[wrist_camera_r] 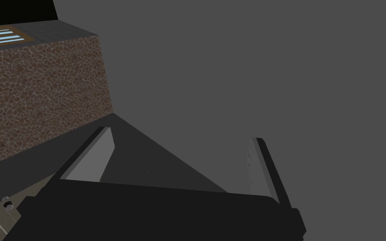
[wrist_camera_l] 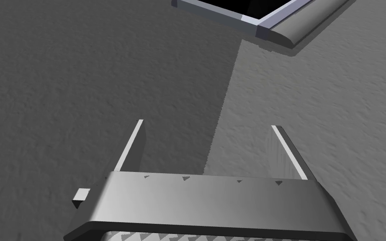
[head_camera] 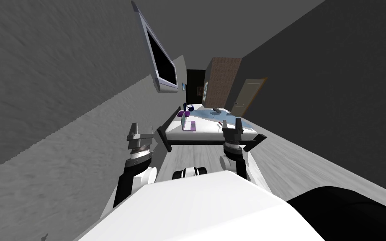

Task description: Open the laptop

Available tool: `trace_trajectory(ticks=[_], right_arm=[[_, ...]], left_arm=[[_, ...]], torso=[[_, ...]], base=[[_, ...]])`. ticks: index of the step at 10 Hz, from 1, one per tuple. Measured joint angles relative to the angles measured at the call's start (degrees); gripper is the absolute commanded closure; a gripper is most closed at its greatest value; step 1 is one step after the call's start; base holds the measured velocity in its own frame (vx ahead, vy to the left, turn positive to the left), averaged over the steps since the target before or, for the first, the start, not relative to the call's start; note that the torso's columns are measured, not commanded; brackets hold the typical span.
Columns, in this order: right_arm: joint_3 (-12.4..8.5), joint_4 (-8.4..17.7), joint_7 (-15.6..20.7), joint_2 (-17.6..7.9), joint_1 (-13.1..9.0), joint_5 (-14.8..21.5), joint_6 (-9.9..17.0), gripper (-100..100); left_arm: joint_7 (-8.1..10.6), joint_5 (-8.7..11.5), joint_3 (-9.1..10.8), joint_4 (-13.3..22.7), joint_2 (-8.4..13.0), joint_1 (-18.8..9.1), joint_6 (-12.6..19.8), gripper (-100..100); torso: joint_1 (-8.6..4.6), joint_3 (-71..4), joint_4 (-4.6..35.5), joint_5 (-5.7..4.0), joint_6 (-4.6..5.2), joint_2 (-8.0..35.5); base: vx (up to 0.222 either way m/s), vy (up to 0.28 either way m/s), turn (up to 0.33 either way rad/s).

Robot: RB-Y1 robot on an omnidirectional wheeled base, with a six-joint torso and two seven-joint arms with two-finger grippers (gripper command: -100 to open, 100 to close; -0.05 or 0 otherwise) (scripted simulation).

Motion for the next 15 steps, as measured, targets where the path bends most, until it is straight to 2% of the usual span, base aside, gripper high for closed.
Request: trace_trajectory(ticks=[1, 3, 6, 8, 10, 15], right_arm=[[0.0, 0.0, 0.0, 0.0, 0.0, 0.0, 0.0, 0], [0.0, 0.0, 0.0, 0.0, 0.0, 0.0, 0.0, 0], [0.0, 0.0, 0.0, 0.0, 0.0, 0.0, 0.0, 0], [0.0, 0.0, 0.0, 0.0, 0.0, 0.0, 0.0, 0], [0.0, 0.0, 0.0, 0.0, 0.0, 0.0, 0.0, 0], [0.0, 0.0, 0.0, 0.0, 0.0, 0.0, 0.0, 0]], left_arm=[[0.0, 0.0, 0.0, 0.0, 0.0, 0.0, 0.0, -100], [0.23, 0.2, 0.09, 0.1, 3.0, -0.4, 1.0, -100], [1.1, 0.7, 0.28, -0.1, 7.4, -1.2, 4.0, -100], [2.04, 1.3, 0.59, 0.0, 9.4, -1.9, 6.8, -100], [3.08, 1.9, 0.86, -0.6, 10.8, -2.8, 10.3, -100], [5.03, 3.0, 1.41, -1.2, 12.0, -4.4, 17.1, -100]], torso=[[0.0, -8.5, 4.2, 0.0, 0.0, 4.2], [0.0, -13.6, 6.7, 0.0, 0.0, 6.6], [-0.03, -13.9, 6.9, -0.01, 0.0, 6.8], [0.0, -13.9, 6.9, 0.0, 0.0, 6.9], [-0.01, -13.9, 6.9, 0.0, 0.0, 6.9], [0.0, -13.8, 6.9, 0.0, 0.0, 6.9]], base=[[0.015, -0.006, -0.002], [0.03, -0.01, -0.003], [0.049, -0.022, -0.004], [0.067, -0.023, -0.006], [0.064, -0.021, -0.003], [0.058, -0.022, -0.005]])
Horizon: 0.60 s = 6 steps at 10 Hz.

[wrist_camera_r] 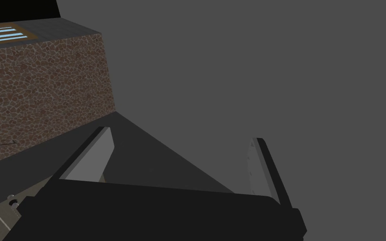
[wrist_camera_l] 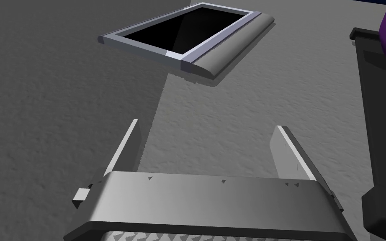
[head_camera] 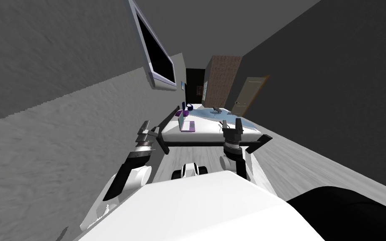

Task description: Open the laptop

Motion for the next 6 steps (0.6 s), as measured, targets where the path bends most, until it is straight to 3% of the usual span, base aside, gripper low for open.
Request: trace_trajectory(ticks=[6], right_arm=[[0.0, 0.0, 0.0, 0.0, 0.0, 0.0, 0.0, 0]], left_arm=[[2.71, 1.6, 0.71, -1.0, 0.2, -2.4, 9.0, -100]], torso=[[0.06, 0.0, 0.0, 0.02, 0.0, 0.0]], base=[[0.058, -0.021, -0.004]])
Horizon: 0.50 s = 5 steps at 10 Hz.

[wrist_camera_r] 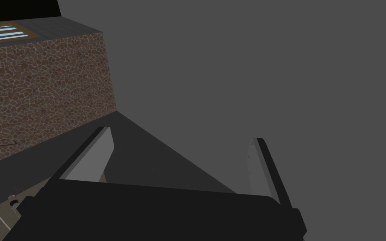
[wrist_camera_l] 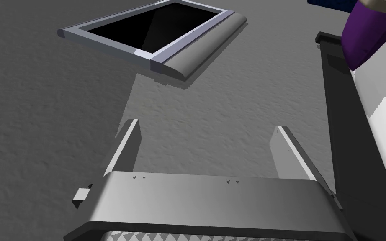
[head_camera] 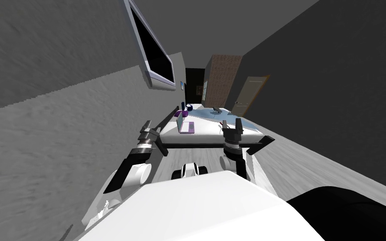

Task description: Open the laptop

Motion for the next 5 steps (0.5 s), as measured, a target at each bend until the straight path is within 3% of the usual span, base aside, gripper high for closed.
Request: trace_trajectory(ticks=[5], right_arm=[[0.0, 0.0, 0.0, 0.0, 0.0, 0.0, 0.0, 0]], left_arm=[[2.13, 1.3, 0.56, -0.8, -0.3, -1.6, 7.2, -100]], torso=[[-0.06, 0.0, 0.0, -0.02, 0.0, -0.1]], base=[[0.059, -0.023, -0.005]])
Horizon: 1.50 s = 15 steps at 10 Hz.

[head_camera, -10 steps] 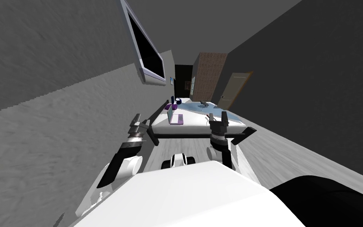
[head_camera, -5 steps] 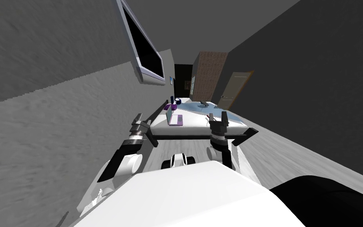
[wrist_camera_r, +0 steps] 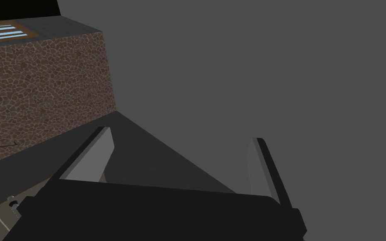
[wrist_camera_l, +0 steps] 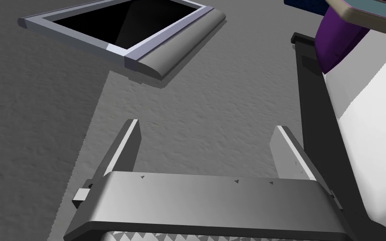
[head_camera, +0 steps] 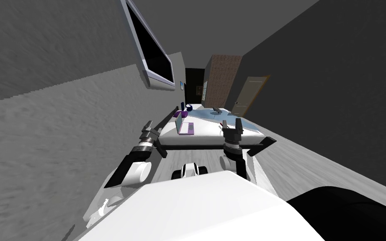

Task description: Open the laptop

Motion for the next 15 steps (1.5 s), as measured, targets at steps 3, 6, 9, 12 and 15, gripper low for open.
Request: trace_trajectory(ticks=[3, 6, 9, 12, 15], right_arm=[[0.0, 0.0, 0.0, 0.0, 0.0, 0.0, 0.0, 0], [0.0, 0.0, 0.0, 0.0, 0.0, 0.0, 0.0, 0], [0.0, 0.0, 0.0, 0.0, 0.0, 0.0, 0.0, 0], [0.0, 0.0, 0.0, 0.0, 0.0, 0.0, 0.0, 0], [0.0, 0.0, 0.0, 0.0, 0.0, 0.0, 0.0, 0]], left_arm=[[1.08, 0.7, 0.38, 0.0, 0.0, -0.9, 3.6, -100], [2.36, 1.3, 0.54, -0.2, -0.8, -2.3, 8.3, -100], [3.66, 2.2, 1.06, -0.1, -0.9, -3.4, 12.4, -100], [4.63, 2.7, 1.2, -0.3, -1.5, -4.2, 16.3, -100], [5.93, 3.7, 1.83, 0.0, -1.8, -5.6, 20.5, -100]], torso=[[0.0, 0.0, 0.0, 0.0, 0.0, 0.1], [0.0, 0.0, 0.0, -0.01, -0.01, 0.0], [-0.02, 0.0, 0.0, 0.0, 0.0, 0.1], [0.01, 0.0, 0.0, 0.0, 0.0, 0.0], [-0.01, 0.0, 0.0, 0.0, 0.0, 0.0]], base=[[0.047, -0.019, -0.004], [0.072, -0.025, -0.006], [0.05, -0.021, -0.003], [0.054, -0.016, -0.005], [0.046, -0.015, -0.004]])
